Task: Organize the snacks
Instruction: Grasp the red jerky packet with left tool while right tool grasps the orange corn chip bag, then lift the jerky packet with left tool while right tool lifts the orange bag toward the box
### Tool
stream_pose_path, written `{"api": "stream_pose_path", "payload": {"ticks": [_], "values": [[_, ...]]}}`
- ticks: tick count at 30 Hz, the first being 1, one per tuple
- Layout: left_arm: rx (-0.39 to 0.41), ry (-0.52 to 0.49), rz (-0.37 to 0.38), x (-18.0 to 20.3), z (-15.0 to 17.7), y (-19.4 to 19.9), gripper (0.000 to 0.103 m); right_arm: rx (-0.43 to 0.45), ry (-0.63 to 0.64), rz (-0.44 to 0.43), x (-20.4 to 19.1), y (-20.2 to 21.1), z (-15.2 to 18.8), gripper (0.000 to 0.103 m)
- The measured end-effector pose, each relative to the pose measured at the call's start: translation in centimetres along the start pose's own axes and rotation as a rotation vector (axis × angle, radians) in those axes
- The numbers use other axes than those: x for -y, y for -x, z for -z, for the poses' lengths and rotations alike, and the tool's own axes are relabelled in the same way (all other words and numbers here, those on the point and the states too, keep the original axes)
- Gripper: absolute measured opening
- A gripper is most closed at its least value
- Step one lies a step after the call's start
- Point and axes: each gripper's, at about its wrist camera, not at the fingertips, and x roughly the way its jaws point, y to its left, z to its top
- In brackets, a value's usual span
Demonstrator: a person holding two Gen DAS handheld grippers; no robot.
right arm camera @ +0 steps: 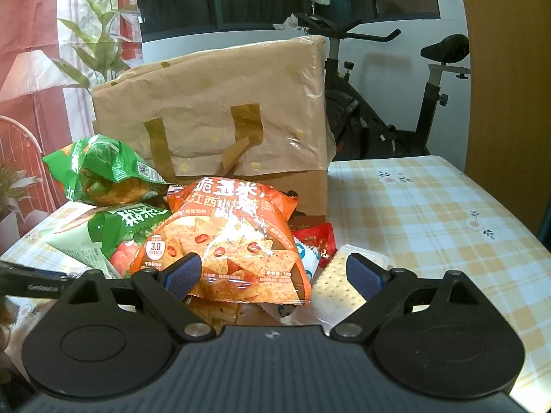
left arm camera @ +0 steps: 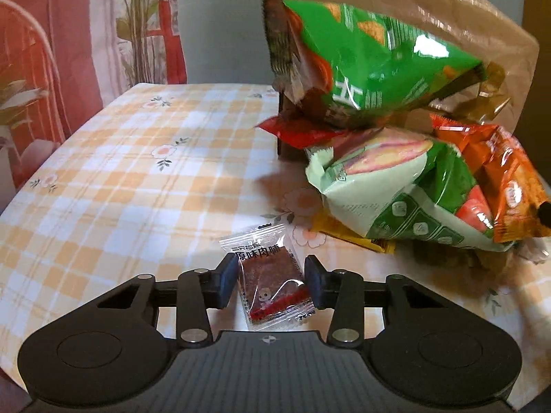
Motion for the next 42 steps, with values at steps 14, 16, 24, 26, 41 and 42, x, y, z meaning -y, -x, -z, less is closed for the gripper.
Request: {"api": "stream_pose_path", "payload": {"ticks": [14,16,24,26,41,42], "values": [[0.119,0.004,-0.028,0.1,-0.5,2.1,0.045,0.016,0.015,-0.063,-1.8,-1.2,-2.8,0.093],[0.128,0.005,-0.032,0.0,-0.5,2.1,0.045,0.017,0.01,-0.072,-2.3,-2.1,-3.5,0.093],[0.144,0.04,-0.043,-1.1,-0.5,2.3,0.045,-0.121,-0.038,0.003,-3.0,-7.1,-4.2,0.101],[0.141,0.043,-0.045,-1.2,-0.4,2.2,0.045,-0.158,-0.093,0.003,-2.4,-7.9,-3.9,0.101],[0.146,0.018,-0.055,-0.8,-0.4,2.4,0.045,0.012,-0.067,-0.041,-1.3,-2.8,-1.2,0.081],[0.146,0.019,-0.056,-0.8,-0.3,2.5,0.045,0.015,-0.069,-0.04,-1.3,-2.6,-1.1,0.08]]}}
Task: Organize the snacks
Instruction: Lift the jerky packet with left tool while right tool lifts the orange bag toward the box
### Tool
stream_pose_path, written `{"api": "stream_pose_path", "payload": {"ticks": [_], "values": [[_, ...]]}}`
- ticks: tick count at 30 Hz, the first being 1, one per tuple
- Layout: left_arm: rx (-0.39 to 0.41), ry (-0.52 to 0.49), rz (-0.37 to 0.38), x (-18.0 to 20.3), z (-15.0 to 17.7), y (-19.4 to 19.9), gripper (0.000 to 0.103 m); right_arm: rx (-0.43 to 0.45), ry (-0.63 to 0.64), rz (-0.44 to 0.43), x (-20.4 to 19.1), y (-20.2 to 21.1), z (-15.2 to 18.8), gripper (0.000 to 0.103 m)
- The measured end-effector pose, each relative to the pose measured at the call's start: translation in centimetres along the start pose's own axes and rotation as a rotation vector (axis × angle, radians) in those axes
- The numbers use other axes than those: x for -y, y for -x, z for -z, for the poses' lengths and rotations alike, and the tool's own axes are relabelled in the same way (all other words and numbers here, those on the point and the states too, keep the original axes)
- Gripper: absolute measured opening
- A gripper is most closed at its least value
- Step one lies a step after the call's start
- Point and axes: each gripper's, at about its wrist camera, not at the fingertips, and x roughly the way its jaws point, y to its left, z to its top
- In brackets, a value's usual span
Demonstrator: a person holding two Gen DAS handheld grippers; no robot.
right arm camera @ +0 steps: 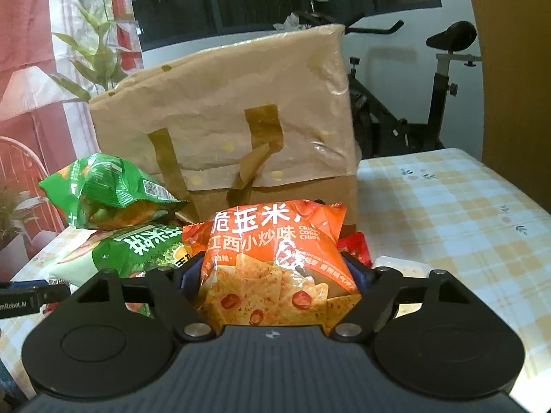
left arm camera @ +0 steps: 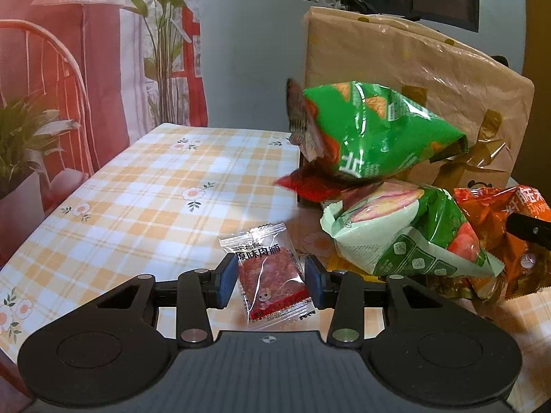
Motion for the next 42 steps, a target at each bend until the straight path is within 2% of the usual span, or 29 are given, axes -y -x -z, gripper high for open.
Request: {"api": "stream_pose_path", "payload": {"ticks": [15,21,28,34,37,42], "values": [[0.034,0.001,-0.027,0.1,-0.1,1.3,0.045,0.106,0.055,0.005,-0.8,1.7,-0.5,0.079],[0.052,0.002,-0.03,-0.1,-0.4,1.8,0.045,0.098,0.06,0.011,-0.6,1.5,-0.3,0.079],[0.104,-0.015,-0.046,-0.2,-1.5,3.4,0.045,0.154,0.07,0.001,-0.9,2.8,-1.2,0.079],[0.169,-0.011,-0.028,-1.1,-4.5,5.9,0.045,0.245,0.078,-0.005,-0.8,4.6,-3.7,0.079],[0.236,-0.031,-0.015,-1.1,-6.9,7.4,0.045,0.29,0.092,-0.013,-0.9,5.3,-5.5,0.079],[0.308,-0.043,0.061,-0.2,-12.0,7.9,0.045,0.367,0.136,-0.056,-1.5,5.5,-9.3,0.079]]}}
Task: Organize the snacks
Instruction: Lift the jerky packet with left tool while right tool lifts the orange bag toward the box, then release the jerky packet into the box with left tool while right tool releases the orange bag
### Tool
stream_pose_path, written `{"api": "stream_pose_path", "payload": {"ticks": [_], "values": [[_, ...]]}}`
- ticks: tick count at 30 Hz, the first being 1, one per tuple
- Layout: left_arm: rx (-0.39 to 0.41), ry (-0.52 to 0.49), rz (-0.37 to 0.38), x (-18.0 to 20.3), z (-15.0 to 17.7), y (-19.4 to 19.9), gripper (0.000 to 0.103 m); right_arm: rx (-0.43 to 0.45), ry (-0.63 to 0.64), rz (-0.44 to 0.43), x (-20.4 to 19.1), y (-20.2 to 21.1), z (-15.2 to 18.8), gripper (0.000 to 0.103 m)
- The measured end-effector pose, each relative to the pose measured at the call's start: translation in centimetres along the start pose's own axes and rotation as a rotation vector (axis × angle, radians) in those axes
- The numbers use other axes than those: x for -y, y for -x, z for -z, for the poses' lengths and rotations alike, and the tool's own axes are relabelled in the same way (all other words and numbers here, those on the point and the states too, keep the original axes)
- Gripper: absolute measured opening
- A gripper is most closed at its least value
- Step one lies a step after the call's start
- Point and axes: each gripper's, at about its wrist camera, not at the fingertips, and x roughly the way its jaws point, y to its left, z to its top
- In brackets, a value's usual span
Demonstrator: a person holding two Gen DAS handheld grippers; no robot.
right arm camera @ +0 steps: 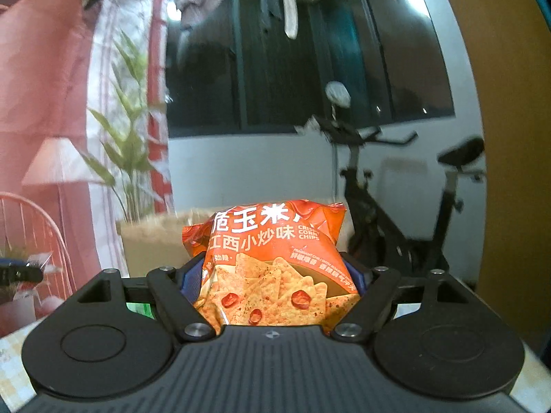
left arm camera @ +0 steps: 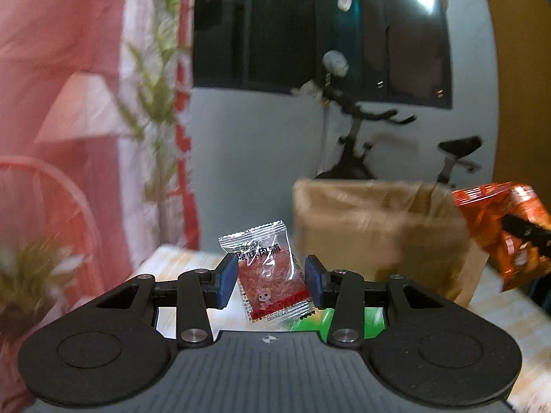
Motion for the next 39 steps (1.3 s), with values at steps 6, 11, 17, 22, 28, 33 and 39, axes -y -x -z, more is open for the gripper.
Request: {"api": "stream_pose_path", "payload": {"ticks": [6,11,17,22,28,33,39], "values": [[0.069,-0.046,0.111,2.5,-5.5,-3.9,0.045,0.047,0.02,-0.013,0.3,-4.6,-3.8,0.079],[0.042,-0.028,0.15,4.7,-8.2,-9.2,0.045,0.031,0.032,-0.001,0.6,-9.7,-5.2,0.079],[-0.02,-0.066,0.146,6.3,-7.7,-14.5,0.045,-0.046,0.083,0.019,0.0,-15.1,-4.9,0.079],[-0.059,-0.091,0.146,6.7,-7.1,-16.8,0.045,-0.171,0.07,0.045,0.3,-17.9,-3.7,0.079],[-0.1,-0.079,0.151,6.4,-6.8,-18.3,0.054,-0.259,0.045,0.02,0.8,-18.4,-3.1,0.084],[-0.102,-0.073,0.151,6.0,-6.8,-17.8,0.068,-0.268,0.069,0.008,0.4,-17.6,-3.7,0.095],[-0.094,-0.083,0.138,5.5,-6.9,-15.8,0.073,-0.288,0.059,0.009,0.2,-16.2,-3.9,0.099]]}}
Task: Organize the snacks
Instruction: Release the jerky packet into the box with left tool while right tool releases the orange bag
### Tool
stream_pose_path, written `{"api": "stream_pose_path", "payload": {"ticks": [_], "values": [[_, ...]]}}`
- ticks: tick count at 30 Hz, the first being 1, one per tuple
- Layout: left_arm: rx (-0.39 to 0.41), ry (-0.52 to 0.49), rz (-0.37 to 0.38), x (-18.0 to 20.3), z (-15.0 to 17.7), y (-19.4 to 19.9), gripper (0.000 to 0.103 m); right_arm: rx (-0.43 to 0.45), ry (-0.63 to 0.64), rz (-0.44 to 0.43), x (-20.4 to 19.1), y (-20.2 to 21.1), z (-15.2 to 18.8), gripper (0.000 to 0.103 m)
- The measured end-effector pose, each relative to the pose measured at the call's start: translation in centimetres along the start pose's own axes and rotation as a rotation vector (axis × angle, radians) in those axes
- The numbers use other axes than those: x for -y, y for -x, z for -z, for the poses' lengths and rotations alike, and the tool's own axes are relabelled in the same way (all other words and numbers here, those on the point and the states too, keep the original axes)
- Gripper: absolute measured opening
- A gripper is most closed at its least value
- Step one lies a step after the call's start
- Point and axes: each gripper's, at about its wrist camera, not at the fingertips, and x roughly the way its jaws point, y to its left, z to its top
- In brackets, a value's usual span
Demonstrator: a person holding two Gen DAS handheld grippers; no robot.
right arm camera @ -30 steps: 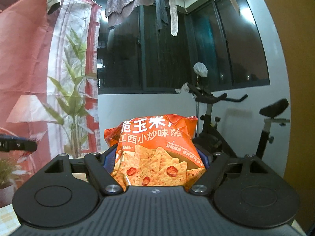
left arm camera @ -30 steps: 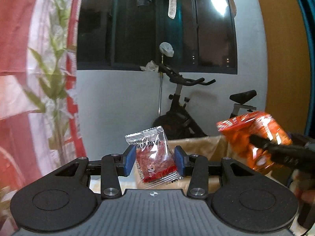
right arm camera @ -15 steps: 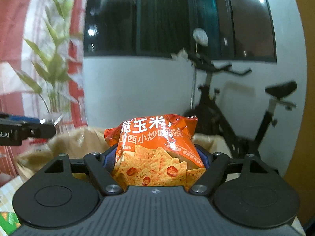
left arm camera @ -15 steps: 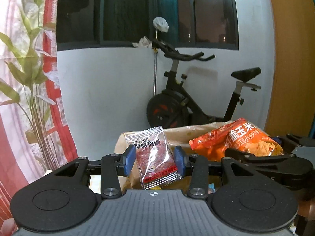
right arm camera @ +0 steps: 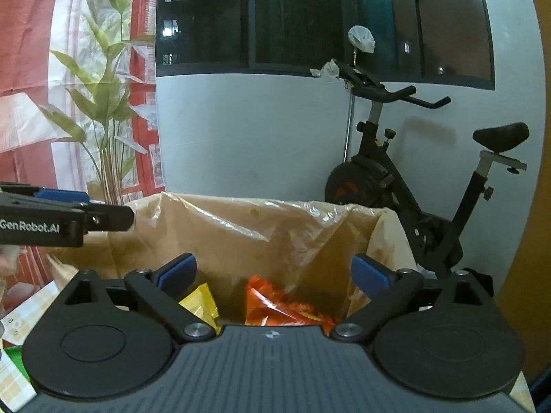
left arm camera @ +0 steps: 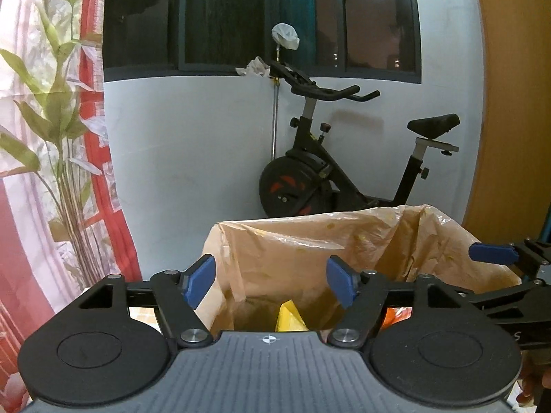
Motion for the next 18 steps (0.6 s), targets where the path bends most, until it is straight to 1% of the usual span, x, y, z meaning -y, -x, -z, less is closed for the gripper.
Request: {"api": "stream_pose_path", "payload": {"ticks": [7,18], "values": [[0.003,0.012,-0.013,-0.4,0.6,3.3,0.074,0.001,-0.016,0.003,0.3,2.9,1.1,0.099],[-0.023,0.015,-0.037,-0.7,3.4,8.7,0.074,0.026,-0.05,-0.001,0.8,7.9,3.2,0.099]]}}
